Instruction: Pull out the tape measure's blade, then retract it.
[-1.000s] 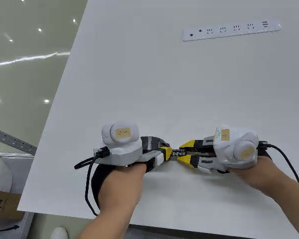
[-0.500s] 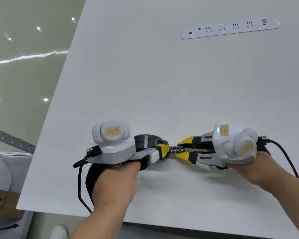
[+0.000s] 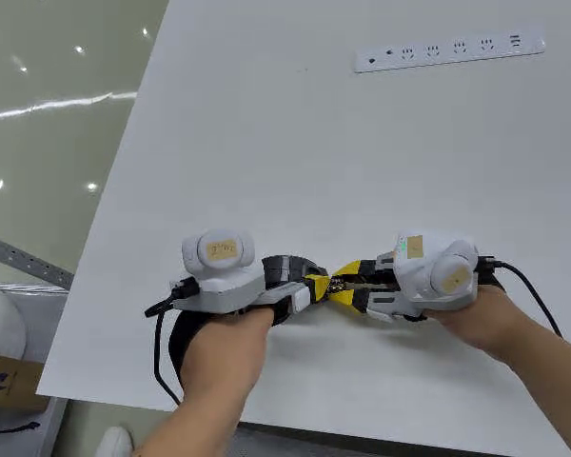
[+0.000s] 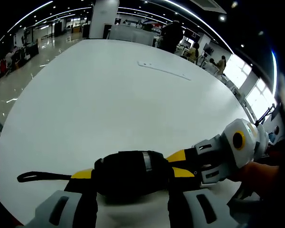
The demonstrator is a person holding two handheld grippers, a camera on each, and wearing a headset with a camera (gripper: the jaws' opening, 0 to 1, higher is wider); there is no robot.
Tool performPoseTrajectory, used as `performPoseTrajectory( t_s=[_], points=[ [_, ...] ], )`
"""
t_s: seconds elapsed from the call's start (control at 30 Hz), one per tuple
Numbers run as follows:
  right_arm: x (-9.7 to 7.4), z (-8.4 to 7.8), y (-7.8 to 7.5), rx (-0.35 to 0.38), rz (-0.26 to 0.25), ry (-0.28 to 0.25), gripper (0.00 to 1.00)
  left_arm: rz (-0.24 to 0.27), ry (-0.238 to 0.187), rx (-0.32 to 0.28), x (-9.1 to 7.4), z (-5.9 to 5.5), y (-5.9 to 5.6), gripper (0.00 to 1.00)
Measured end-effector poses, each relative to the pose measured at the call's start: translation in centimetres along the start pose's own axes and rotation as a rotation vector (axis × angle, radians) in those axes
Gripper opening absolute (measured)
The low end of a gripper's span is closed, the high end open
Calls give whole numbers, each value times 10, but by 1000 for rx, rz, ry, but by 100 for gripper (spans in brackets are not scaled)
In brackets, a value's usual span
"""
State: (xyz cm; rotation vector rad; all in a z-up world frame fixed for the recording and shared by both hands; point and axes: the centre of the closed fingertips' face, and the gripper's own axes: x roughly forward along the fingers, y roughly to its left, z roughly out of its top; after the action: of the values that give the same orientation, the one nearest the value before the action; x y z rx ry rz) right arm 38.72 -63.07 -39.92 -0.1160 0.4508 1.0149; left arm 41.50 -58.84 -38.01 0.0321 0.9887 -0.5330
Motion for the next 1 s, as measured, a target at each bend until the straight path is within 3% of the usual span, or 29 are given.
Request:
performPoseTrajectory(
  t_s=[0.27,0.7,1.0],
  points=[
    [0,-1,1,-7,10,7,12,0,-5,10,0,0,0,57],
    [0,-3,3,-79,8,44,14,3,-13,30,-1,0,-1,59],
    [-3,-2,2,-79,2,64,16,-39,-31,37,-1,0,-1,60]
  ],
)
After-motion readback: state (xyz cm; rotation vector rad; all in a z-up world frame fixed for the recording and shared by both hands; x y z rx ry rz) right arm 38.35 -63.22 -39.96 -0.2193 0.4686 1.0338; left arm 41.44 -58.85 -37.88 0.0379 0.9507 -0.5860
